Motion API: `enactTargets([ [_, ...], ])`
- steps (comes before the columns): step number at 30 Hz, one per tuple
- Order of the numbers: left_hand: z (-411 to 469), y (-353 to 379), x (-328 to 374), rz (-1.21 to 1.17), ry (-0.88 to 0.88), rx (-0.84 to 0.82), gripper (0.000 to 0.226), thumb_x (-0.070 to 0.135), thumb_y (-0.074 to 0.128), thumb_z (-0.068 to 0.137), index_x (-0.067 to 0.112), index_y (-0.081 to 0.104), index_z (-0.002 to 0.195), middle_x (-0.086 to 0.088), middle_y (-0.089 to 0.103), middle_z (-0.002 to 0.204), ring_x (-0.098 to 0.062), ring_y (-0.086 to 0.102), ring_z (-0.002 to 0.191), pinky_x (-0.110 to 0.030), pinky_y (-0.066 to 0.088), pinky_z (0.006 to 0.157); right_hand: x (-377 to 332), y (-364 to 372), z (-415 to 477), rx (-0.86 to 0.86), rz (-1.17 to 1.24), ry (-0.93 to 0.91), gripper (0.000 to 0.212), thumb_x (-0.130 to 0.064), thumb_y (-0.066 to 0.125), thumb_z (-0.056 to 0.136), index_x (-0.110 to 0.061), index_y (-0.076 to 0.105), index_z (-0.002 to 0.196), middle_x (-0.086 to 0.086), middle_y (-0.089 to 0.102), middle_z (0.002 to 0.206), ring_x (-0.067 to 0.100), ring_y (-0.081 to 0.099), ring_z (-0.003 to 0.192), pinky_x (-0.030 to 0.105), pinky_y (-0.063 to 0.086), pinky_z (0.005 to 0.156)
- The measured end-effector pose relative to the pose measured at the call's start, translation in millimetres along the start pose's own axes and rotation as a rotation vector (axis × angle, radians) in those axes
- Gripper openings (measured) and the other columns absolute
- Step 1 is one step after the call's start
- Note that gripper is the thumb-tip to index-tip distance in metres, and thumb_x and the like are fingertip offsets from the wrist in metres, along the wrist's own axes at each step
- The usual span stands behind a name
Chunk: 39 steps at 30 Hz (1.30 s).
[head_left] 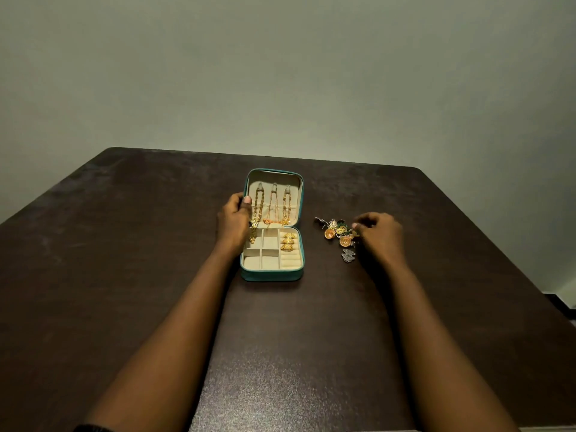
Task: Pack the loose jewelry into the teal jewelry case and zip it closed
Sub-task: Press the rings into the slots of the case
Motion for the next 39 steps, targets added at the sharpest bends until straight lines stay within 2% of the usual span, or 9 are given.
enactTargets([
  [5,1.9,-1.9,-1.8,-0.006,-0.003,0.011,0.017,0.026,0.04,0.099,0.021,0.057,0.1,-0.009,0.066,0.104,-0.03,0.063,0.101,-0.052,0.05,0.09,-21.8,19.0,-16.5,-0.184,-0.132,-0.151,0.037,-0.018,0.066,0.073,-0.022,0.068,0.11,0.004,0.062,0.111,0.022,0.06,0.102,0.037,0.048,0.094],
  [7,1.4,-1.7,-0.1,0.004,0.004,0.012,0.018,0.024,0.04,0.099,0.02,0.057,0.102,-0.013,0.066,0.107,-0.026,0.062,0.097,-0.048,0.051,0.089,-21.1,18.3,-18.0,-0.216,-0.157,-0.155,0.04,-0.014,0.066,0.07,-0.027,0.068,0.108,0.0,0.061,0.11,0.018,0.057,0.104,0.032,0.046,0.094],
  [10,1.1,-1.5,1.3,-0.008,0.008,0.013,0.018,0.023,0.039,0.1,0.019,0.056,0.103,-0.012,0.065,0.106,-0.024,0.06,0.094,-0.046,0.05,0.087,-18.4,15.0,-18.3,-0.248,-0.131,-0.126,0.038,-0.003,0.061,0.07,-0.03,0.07,0.095,-0.005,0.056,0.101,0.017,0.055,0.097,0.023,0.044,0.079],
  [14,1.1,-1.3,0.1,0.0,0.001,0.006,0.018,0.024,0.039,0.1,0.02,0.056,0.1,-0.008,0.065,0.102,-0.026,0.061,0.096,-0.048,0.051,0.088,-12.9,8.5,-14.9,-0.229,-0.061,-0.076,0.034,0.006,0.059,0.07,-0.022,0.07,0.087,0.005,0.066,0.088,0.017,0.058,0.067,0.019,0.043,0.054],
  [19,0.9,-1.1,0.5,-0.01,0.002,0.01,0.017,0.024,0.039,0.1,0.021,0.056,0.101,-0.006,0.064,0.102,-0.026,0.062,0.098,-0.05,0.051,0.09,-4.6,-1.6,-5.7,-0.117,0.126,-0.046,0.019,0.004,0.068,0.074,-0.012,0.064,0.082,0.008,0.069,0.086,0.019,0.062,0.078,0.025,0.047,0.068],
  [26,0.3,-1.0,-0.5,-0.007,-0.005,0.011,0.022,0.024,0.038,0.1,0.016,0.057,0.108,-0.008,0.065,0.104,-0.025,0.062,0.095,-0.05,0.051,0.09,7.9,-6.3,2.4,0.014,0.314,-0.014,0.022,0.003,0.067,0.077,-0.018,0.059,0.079,0.0,0.062,0.081,0.016,0.06,0.083,0.033,0.05,0.076],
  [32,-0.7,-0.1,1.1,-0.026,-0.002,0.008,0.019,0.023,0.038,0.1,0.019,0.056,0.102,-0.008,0.065,0.105,-0.023,0.061,0.094,-0.046,0.051,0.089,10.1,-7.9,6.4,0.075,0.144,-0.029,0.009,-0.008,0.063,0.084,-0.013,0.067,0.09,0.007,0.069,0.093,0.017,0.061,0.082,0.029,0.049,0.076],
  [36,0.3,-0.5,-0.6,-0.02,-0.01,0.009,0.019,0.024,0.038,0.1,0.02,0.056,0.102,-0.007,0.065,0.106,-0.027,0.063,0.1,-0.051,0.05,0.091,9.4,-9.3,6.4,0.071,-0.002,-0.025,0.018,-0.009,0.056,0.089,-0.008,0.071,0.099,0.01,0.07,0.101,0.022,0.063,0.094,0.021,0.039,0.077],
  [39,0.0,0.1,0.2,-0.014,-0.007,0.006,0.019,0.024,0.037,0.1,0.02,0.056,0.102,-0.006,0.065,0.104,-0.027,0.062,0.099,-0.051,0.05,0.091,12.8,-13.9,8.6,0.078,0.033,-0.001,0.017,-0.007,0.057,0.089,-0.008,0.071,0.099,0.011,0.07,0.103,0.024,0.064,0.098,0.025,0.043,0.082],
])
Point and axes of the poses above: each hand's wrist, its own z-axis towards the middle knuckle, its own y-axis out of the palm, x = y × z, the point moved 8 cm from there along z, towards the middle knuckle
